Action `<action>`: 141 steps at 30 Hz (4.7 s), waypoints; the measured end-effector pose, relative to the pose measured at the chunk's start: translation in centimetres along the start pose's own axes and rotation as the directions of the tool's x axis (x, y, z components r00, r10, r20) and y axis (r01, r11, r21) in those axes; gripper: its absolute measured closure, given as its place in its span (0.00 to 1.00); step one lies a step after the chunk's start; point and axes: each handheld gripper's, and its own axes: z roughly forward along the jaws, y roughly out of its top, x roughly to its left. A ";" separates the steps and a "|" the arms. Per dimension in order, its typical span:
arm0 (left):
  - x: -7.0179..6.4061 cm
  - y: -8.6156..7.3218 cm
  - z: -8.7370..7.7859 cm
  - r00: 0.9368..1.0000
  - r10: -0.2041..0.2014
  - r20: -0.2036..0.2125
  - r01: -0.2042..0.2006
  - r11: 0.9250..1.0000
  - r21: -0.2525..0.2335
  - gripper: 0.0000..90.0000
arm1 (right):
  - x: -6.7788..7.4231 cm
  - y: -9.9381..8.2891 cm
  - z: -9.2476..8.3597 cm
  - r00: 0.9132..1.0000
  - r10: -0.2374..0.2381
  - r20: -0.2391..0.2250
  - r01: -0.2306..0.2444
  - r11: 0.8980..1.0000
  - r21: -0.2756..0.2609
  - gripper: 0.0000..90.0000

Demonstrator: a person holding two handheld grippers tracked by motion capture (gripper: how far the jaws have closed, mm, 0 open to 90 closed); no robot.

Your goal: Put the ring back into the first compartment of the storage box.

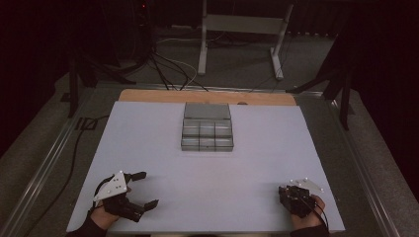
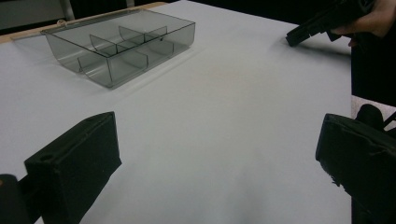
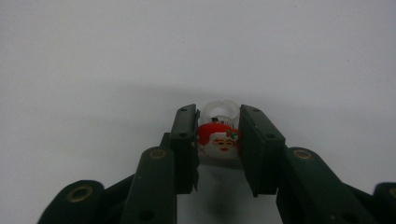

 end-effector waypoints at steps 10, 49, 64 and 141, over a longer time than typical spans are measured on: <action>0.0 0.0 0.0 1.000 -0.002 -0.001 0.002 1.000 0.003 0.01 | -0.2 0.3 -0.4 1.000 0.030 0.005 -0.030 1.000 -0.010 0.80; 0.1 -0.1 0.1 1.000 -0.014 0.002 0.014 1.000 0.005 0.01 | 3.0 2.6 -0.3 0.988 -0.099 -0.117 0.093 0.994 -0.055 0.80; 0.1 0.0 0.1 1.000 -0.012 0.005 0.012 1.000 0.003 0.01 | 5.7 4.7 0.1 0.970 -0.158 -0.185 0.144 0.985 -0.090 0.80; 0.2 -0.1 0.0 1.000 -0.022 0.009 0.022 1.000 -0.004 0.01 | 14.1 13.7 1.7 0.881 -0.328 -0.341 0.276 0.941 -0.193 0.80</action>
